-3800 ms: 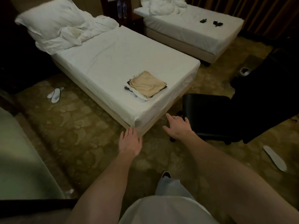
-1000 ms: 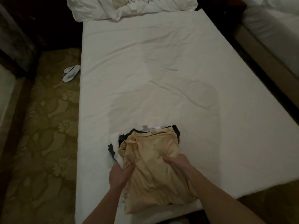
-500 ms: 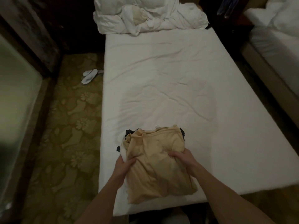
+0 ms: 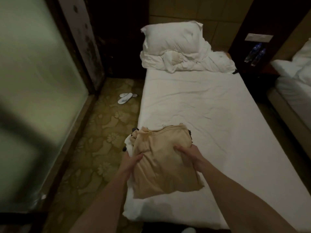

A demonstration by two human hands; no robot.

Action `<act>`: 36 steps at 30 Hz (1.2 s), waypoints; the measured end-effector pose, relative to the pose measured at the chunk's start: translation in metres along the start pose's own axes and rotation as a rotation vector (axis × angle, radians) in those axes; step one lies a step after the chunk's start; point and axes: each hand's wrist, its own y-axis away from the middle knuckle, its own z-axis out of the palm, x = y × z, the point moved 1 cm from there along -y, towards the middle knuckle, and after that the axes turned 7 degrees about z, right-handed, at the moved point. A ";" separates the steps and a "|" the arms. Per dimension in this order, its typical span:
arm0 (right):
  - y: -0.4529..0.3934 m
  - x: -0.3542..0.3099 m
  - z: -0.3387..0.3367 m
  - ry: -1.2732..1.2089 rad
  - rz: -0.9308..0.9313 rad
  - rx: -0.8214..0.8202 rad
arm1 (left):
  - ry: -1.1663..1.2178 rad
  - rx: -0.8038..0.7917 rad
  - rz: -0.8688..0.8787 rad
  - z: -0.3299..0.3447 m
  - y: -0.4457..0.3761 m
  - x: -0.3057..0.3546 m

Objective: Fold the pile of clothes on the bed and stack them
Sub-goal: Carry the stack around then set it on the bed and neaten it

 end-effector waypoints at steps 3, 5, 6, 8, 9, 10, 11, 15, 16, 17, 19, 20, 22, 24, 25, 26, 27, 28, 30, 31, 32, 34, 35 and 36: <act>0.006 -0.022 0.023 0.040 -0.050 -0.026 | 0.017 0.057 0.053 -0.025 0.010 0.019; 0.009 -0.033 0.040 0.038 -0.070 -0.068 | 0.042 0.096 0.081 -0.042 0.014 0.025; 0.012 -0.038 0.049 0.042 -0.071 -0.090 | 0.046 0.118 0.094 -0.050 0.019 0.029; 0.019 -0.044 0.066 0.061 -0.097 -0.131 | 0.068 0.162 0.104 -0.067 0.027 0.029; 0.020 -0.046 0.074 0.061 -0.106 -0.163 | 0.083 0.191 0.107 -0.074 0.031 0.029; 0.022 -0.048 0.082 0.058 -0.104 -0.203 | 0.095 0.227 0.109 -0.081 0.037 0.029; 0.022 -0.050 0.089 0.054 -0.102 -0.240 | 0.102 0.257 0.114 -0.088 0.042 0.026; 0.029 -0.059 0.123 0.116 -0.102 -0.379 | 0.169 0.384 0.124 -0.112 0.070 0.014; 0.030 -0.059 0.133 0.143 -0.103 -0.403 | 0.191 0.417 0.119 -0.118 0.080 0.012; 0.032 -0.060 0.143 0.170 -0.106 -0.441 | 0.203 0.449 0.110 -0.123 0.089 0.007; 0.039 -0.058 0.164 0.231 -0.098 -0.519 | 0.238 0.533 0.105 -0.135 0.111 -0.004; 0.045 -0.056 0.176 0.260 -0.104 -0.565 | 0.255 0.585 0.110 -0.141 0.124 -0.009; 0.060 -0.050 0.199 0.295 -0.112 -0.642 | 0.299 0.681 0.120 -0.154 0.151 -0.025; 0.074 -0.040 0.223 0.356 -0.127 -0.706 | 0.339 0.759 0.129 -0.162 0.182 -0.034; 0.084 -0.033 0.236 0.393 -0.133 -0.742 | 0.361 0.798 0.136 -0.168 0.199 -0.041; 0.095 -0.025 0.249 0.420 -0.131 -0.779 | 0.380 0.840 0.131 -0.174 0.216 -0.049; 0.106 -0.017 0.262 0.438 -0.123 -0.816 | 0.401 0.877 0.139 -0.179 0.233 -0.054; 0.119 -0.008 0.275 0.451 -0.125 -0.847 | 0.413 0.922 0.134 -0.186 0.250 -0.062; 0.142 0.012 0.302 0.512 -0.133 -0.885 | 0.454 1.012 0.134 -0.199 0.282 -0.075; 0.153 0.023 0.316 0.551 -0.139 -0.903 | 0.486 1.050 0.133 -0.207 0.298 -0.083; 0.168 0.035 0.331 0.574 -0.147 -0.939 | 0.510 1.078 0.128 -0.215 0.315 -0.093; 0.197 0.060 0.360 0.621 -0.145 -0.995 | 0.529 1.146 0.126 -0.233 0.350 -0.109; 0.214 0.071 0.374 0.647 -0.142 -1.015 | 0.533 1.185 0.128 -0.243 0.367 -0.117; 0.229 0.083 0.390 0.660 -0.138 -1.033 | 0.541 1.217 0.124 -0.253 0.384 -0.125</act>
